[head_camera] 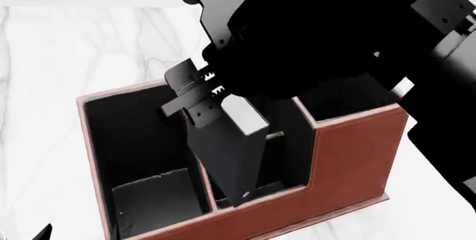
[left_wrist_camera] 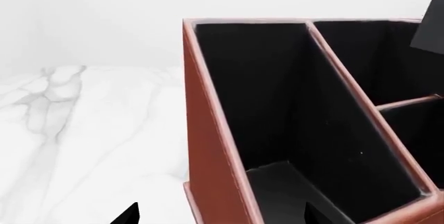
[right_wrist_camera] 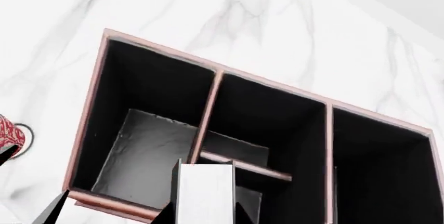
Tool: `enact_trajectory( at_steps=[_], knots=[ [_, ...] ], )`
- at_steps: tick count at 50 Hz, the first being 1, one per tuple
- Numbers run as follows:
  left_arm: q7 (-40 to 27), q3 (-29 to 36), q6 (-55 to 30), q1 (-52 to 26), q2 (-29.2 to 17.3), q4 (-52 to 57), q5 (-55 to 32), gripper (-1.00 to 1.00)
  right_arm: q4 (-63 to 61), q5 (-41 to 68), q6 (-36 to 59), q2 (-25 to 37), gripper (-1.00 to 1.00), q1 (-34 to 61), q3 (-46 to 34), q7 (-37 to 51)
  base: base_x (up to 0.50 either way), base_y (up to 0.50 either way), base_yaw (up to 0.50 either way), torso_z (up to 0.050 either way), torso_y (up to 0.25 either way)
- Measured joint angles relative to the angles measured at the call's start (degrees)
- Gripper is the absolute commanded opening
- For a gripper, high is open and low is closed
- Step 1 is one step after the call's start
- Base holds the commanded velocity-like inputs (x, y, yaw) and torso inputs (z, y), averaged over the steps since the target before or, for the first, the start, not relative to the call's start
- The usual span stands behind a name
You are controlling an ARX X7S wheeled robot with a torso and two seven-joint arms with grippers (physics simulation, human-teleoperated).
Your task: Pick up the book and place it in the left compartment of the caddy.
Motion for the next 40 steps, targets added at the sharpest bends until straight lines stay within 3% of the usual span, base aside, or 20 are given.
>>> enact_trajectory(
  at_steps=[19, 40],
  knots=[
    [-0.06, 0.2, -0.08, -0.09, -0.22, 0.27, -0.46, 1.0, 14.35, -8.86, -6.49, -13.79, -1.0, 0.22, -5.29, -14.6, 0.0, 0.0, 0.0, 0.0, 0.001],
    [-0.13, 0.36, -0.08, -0.16, -0.43, 0.49, -0.98, 1.0, 18.66, -7.95, -15.24, -17.74, -1.0, 0.02, -11.61, -19.45, 0.0, 0.0, 0.0, 0.0, 0.001]
  ],
)
